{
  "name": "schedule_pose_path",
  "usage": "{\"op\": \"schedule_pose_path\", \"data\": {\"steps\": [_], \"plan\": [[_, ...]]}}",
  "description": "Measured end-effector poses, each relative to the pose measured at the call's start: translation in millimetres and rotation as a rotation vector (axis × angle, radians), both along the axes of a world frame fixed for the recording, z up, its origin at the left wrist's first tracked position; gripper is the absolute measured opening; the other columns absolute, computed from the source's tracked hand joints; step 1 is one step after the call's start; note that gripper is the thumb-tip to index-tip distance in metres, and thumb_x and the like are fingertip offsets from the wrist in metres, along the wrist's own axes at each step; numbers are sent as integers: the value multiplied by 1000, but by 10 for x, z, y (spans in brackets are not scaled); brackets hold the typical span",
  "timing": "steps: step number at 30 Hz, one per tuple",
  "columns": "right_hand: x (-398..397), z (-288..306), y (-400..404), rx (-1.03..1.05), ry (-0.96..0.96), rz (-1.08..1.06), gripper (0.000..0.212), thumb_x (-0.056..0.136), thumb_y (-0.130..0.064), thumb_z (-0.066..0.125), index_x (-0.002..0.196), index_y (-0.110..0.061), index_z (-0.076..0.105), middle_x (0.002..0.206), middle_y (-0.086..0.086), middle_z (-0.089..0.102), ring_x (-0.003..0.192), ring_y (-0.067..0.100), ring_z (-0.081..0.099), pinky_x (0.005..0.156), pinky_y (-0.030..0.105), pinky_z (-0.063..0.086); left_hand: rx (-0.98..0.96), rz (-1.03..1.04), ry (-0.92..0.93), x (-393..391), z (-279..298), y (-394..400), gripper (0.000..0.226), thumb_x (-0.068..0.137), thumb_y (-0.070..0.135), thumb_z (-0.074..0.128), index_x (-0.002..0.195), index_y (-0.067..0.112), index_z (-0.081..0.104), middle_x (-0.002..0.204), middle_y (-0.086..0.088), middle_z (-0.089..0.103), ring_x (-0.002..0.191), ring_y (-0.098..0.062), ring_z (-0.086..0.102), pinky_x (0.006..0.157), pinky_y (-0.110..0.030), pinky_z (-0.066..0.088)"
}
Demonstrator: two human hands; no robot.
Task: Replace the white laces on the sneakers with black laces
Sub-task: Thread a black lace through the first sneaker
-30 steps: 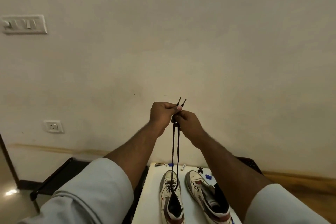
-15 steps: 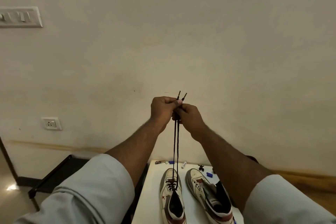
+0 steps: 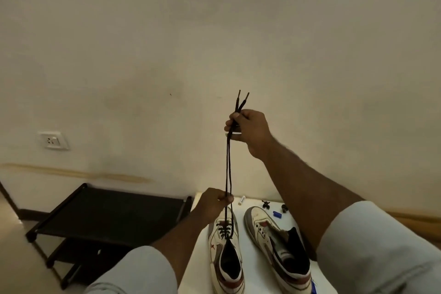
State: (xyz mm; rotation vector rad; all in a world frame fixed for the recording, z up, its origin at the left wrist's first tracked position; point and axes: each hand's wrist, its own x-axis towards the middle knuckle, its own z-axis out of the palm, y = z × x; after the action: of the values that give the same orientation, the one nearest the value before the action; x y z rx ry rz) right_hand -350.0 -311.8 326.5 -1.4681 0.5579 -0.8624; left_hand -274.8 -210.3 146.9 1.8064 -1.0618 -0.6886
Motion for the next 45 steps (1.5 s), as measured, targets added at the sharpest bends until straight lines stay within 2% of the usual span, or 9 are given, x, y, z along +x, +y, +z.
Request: {"op": "schedule_pose_path", "data": {"steps": [5, 9, 12, 17, 20, 24, 28, 34, 45], "plan": [[-92, -749, -272, 177, 19, -72, 32, 96, -25, 57, 126, -15, 56, 115, 0, 60, 103, 15, 56, 87, 34, 45, -66, 82, 60, 71, -166, -124, 22, 95, 16, 58, 86, 3, 75, 84, -7, 71, 70, -7, 60, 70, -20, 48], [-458, -2061, 22, 179, 453, 55, 18, 93, -6, 54, 95, -16, 69, 94, 5, 69, 89, 18, 61, 73, 26, 46, -42, 93, 163, 103, -205, -236, 23, 96, 22, 57, 99, 4, 72, 90, -9, 67, 74, -14, 61, 66, -20, 47], [-545, -2620, 244, 277, 507, 177, 21, 94, -5, 52, 95, -12, 72, 93, 9, 72, 90, 21, 66, 74, 27, 52, 120, 77, 227, 49, -384, -132, 44, 98, 41, 51, 132, 15, 56, 117, 0, 59, 108, -14, 54, 91, -29, 43], [-605, -2825, 427, 552, 197, -49, 30, 99, -2, 40, 97, -8, 69, 92, 7, 74, 90, 22, 70, 73, 28, 52, 281, 253, 345, -255, -1066, 383, 30, 90, 48, 60, 96, 19, 66, 98, -10, 70, 75, -14, 59, 69, -27, 47], [-649, -2886, 557, 467, 233, -53, 25, 96, 2, 46, 101, -6, 70, 96, 10, 74, 92, 23, 70, 75, 27, 55, 197, 550, 450, -398, -1229, 410, 42, 80, 41, 75, 110, 14, 63, 100, -5, 67, 88, -20, 62, 78, -31, 52], [-607, -2873, 623, 377, 256, -132, 18, 92, 0, 56, 95, -7, 72, 89, 7, 75, 87, 20, 71, 80, 30, 57, 231, 657, 494, -523, -1193, 352, 39, 78, 49, 73, 67, 13, 64, 66, -1, 63, 66, -17, 59, 60, -24, 45], [-574, -2949, 668, 355, 257, -226, 15, 90, -2, 60, 90, -9, 73, 83, 4, 75, 83, 18, 72, 77, 29, 58, 62, 636, 552, -641, -1195, 269, 6, 84, 21, 74, 78, 20, 73, 80, -2, 74, 80, -20, 70, 77, -32, 57], [-482, -3115, 723, 299, 317, -296, 13, 90, -10, 62, 85, -13, 73, 80, 3, 74, 82, 20, 70, 82, 42, 57, -64, 736, 268, -761, -1179, 238, 10, 89, 14, 68, 91, 9, 76, 71, 11, 62, 76, -13, 62, 67, -17, 45], [-410, -3258, 826, 229, 318, -489, 14, 92, -15, 61, 84, -17, 73, 80, -3, 71, 79, 12, 67, 72, 26, 54, 67, 603, 165, -736, -1224, 157, 19, 100, 24, 49, 87, 17, 61, 85, -1, 66, 83, -20, 63, 80, -39, 54]]}}
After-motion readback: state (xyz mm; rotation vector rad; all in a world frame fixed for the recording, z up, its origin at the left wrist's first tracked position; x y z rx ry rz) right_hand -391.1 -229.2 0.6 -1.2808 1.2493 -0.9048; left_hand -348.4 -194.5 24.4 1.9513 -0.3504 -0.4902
